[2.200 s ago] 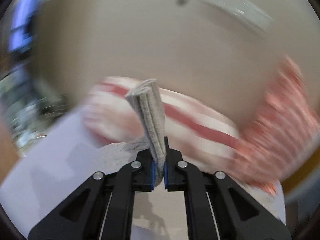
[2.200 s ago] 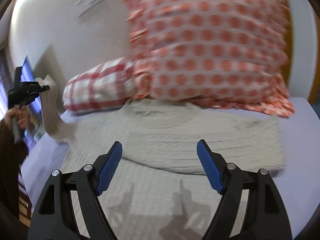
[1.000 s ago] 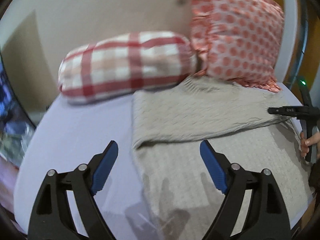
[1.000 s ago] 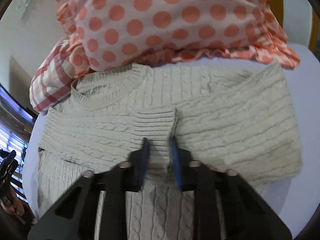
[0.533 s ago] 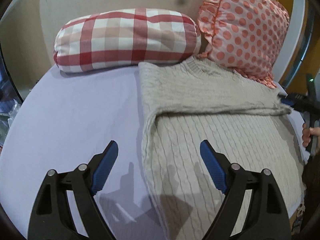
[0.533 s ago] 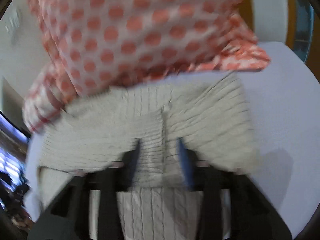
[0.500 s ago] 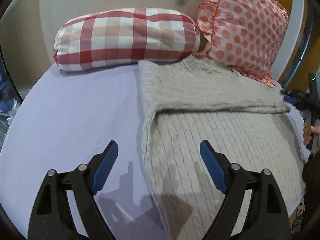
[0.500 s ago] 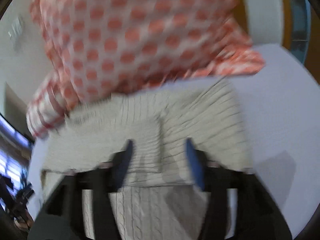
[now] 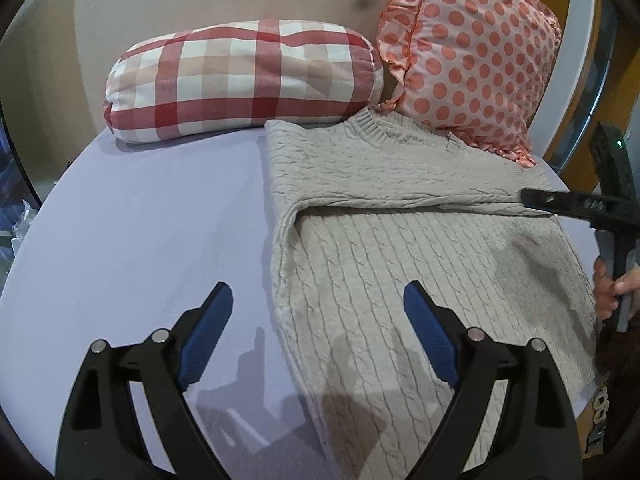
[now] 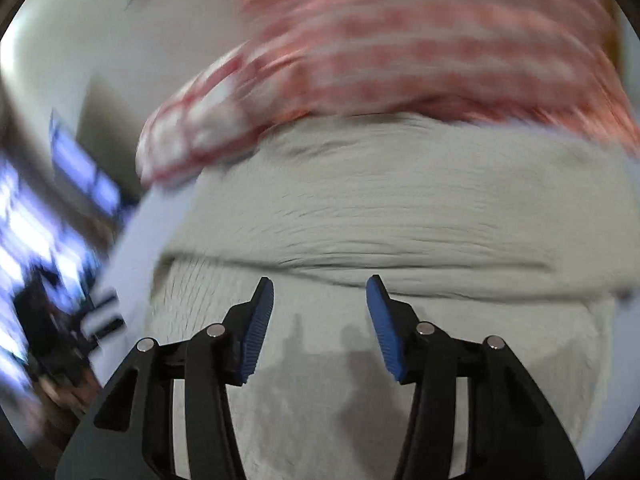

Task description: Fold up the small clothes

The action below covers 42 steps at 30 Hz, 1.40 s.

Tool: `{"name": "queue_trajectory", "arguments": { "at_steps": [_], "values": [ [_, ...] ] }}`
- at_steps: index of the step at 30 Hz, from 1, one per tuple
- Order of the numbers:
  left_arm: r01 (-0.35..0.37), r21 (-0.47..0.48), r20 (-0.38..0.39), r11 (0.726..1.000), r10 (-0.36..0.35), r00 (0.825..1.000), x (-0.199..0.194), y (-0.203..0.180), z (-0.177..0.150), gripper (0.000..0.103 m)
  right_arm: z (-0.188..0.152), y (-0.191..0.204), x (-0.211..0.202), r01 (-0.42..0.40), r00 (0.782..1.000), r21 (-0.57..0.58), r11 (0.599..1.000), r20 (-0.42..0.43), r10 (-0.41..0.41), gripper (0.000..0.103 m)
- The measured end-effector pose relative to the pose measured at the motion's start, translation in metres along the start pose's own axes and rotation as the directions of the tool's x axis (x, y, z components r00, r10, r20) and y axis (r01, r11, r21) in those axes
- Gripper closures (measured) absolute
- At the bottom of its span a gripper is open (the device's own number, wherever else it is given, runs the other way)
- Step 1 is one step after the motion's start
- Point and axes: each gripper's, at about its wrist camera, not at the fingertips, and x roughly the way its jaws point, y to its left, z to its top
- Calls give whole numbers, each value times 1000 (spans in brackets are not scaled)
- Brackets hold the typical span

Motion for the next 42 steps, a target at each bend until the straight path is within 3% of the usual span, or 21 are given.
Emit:
{"name": "queue_trajectory", "arguments": {
  "at_steps": [3,6,11,17,21,28,40,42],
  "values": [
    [11,-10,4,1000,-11,1000,-5,5,-4,16,3,40,24,83,996,-171,982,-17,-87,61],
    [21,-19,5,1000,-21,1000,-7,11,-8,16,6,45,44,108,992,-214,971,-43,-120,63],
    [49,-44,12,998,-48,999,-11,25,-13,15,3,44,61,152,983,-238,959,-63,-172,65],
    [79,-66,8,995,-79,997,-8,35,-16,15,-4,56,56,148,986,-297,943,-34,-166,69],
    [91,-68,7,993,-91,996,-6,36,-17,15,-1,57,71,173,978,-304,937,-63,-201,69],
    [98,-79,11,992,-97,995,-6,43,-21,12,2,64,71,260,962,-349,900,19,-271,70],
    [110,-73,7,991,-110,994,-3,45,-24,12,-2,62,82,261,958,-399,879,-4,-286,69],
    [110,-74,7,991,-109,994,-3,45,-24,12,1,60,87,263,958,-400,878,0,-288,73]
  ]
}}
